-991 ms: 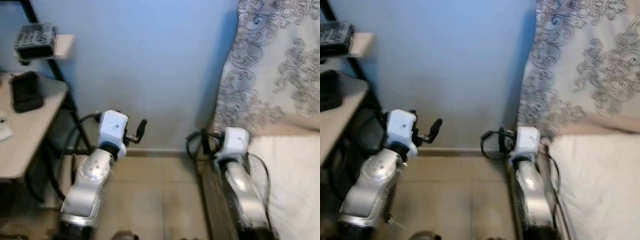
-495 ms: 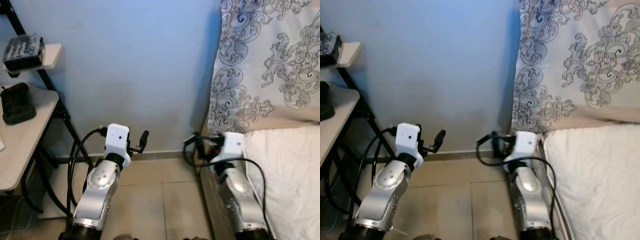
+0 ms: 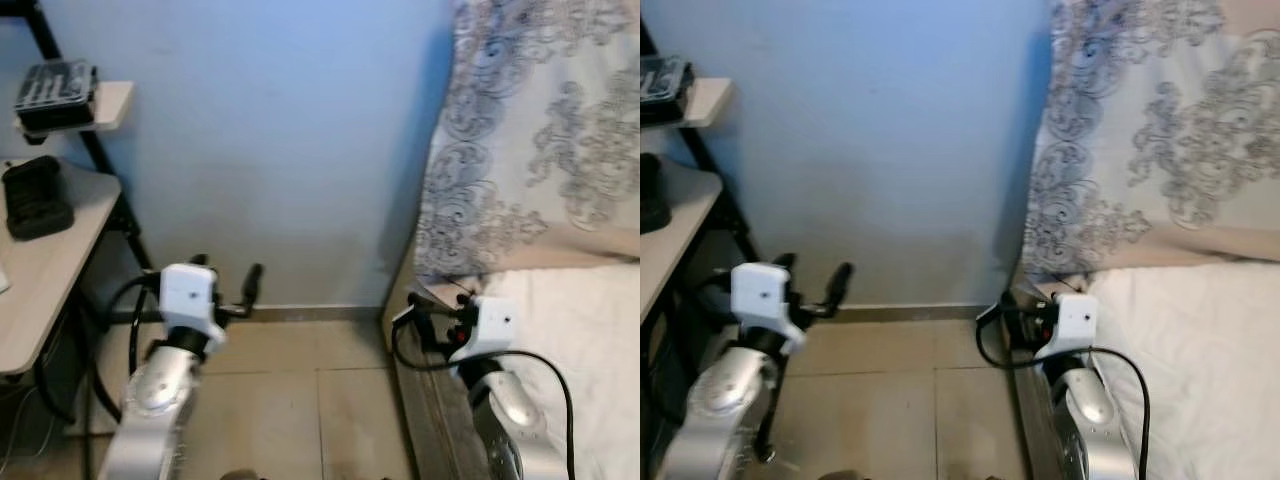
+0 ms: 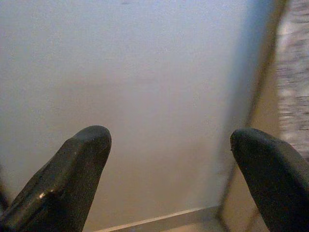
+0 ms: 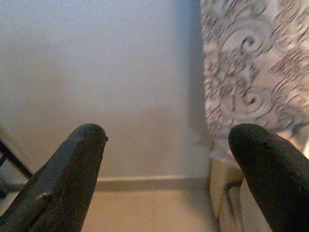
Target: Clean up the room
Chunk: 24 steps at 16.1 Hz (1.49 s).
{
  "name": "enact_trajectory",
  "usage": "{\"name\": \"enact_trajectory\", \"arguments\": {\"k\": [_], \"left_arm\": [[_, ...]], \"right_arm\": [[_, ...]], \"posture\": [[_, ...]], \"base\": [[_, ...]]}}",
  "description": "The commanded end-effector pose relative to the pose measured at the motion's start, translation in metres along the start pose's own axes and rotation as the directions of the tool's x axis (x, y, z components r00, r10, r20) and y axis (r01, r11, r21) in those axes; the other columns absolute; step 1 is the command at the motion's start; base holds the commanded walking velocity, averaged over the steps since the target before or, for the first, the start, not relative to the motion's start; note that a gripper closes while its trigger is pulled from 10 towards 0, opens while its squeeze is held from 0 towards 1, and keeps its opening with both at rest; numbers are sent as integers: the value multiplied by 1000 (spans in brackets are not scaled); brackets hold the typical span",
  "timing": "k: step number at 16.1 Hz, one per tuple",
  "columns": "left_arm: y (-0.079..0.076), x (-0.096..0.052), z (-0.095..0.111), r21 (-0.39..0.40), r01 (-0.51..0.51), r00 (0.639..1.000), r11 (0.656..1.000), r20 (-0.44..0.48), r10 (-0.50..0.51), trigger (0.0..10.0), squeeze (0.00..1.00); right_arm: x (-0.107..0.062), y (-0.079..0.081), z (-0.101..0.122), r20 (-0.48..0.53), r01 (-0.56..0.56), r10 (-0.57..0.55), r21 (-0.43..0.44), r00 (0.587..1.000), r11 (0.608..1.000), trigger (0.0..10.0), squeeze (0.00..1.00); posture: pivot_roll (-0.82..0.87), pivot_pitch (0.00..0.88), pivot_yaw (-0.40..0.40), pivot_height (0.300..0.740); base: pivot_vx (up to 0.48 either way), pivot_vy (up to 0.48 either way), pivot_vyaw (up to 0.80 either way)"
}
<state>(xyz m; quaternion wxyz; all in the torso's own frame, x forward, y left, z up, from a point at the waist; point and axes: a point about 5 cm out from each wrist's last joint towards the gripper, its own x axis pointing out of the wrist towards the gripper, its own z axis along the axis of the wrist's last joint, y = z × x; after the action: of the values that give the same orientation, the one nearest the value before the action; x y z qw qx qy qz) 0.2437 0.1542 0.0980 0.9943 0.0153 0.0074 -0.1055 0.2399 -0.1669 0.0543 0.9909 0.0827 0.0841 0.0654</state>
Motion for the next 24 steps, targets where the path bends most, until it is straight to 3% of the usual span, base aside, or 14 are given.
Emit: {"name": "enact_trajectory", "arguments": {"k": [1,6,8,10,16,24], "left_arm": [[-7,5,-2,6,30,1000,1000,-6,-30,10000,0],[1,11,0,37,19,1000,999,-26,-18,10000,0],[2,15,-5,92,-9,998,996,-61,15,10000,0],[2,19,-4,80,-7,998,997,-64,12,10000,0],[3,26,0,74,-20,998,997,-53,24,10000,0],[2,28,2,56,-18,999,998,-40,20,10000,0]], "right_arm": [[6,4,6,20,-14,13,2,1000,1000,10000,0],[9,7,9,24,-9,9,16,1000,1000,10000,0],[9,7,8,16,-3,3,19,1000,1000,10000,0],[12,8,7,13,-6,5,17,1000,1000,10000,0],[21,17,7,4,-35,35,7,999,999,10000,0],[22,17,3,-17,-50,49,-2,999,999,10000,0]], "posture": [[91,0,-50,731],[82,0,-30,731],[78,0,-23,731],[81,0,-20,731],[94,0,-22,731],[94,0,-25,731]], "base": [[0,0,0],[0,0,0],[0,0,0],[0,0,0],[-391,-279,0],[-368,0,0]]}}
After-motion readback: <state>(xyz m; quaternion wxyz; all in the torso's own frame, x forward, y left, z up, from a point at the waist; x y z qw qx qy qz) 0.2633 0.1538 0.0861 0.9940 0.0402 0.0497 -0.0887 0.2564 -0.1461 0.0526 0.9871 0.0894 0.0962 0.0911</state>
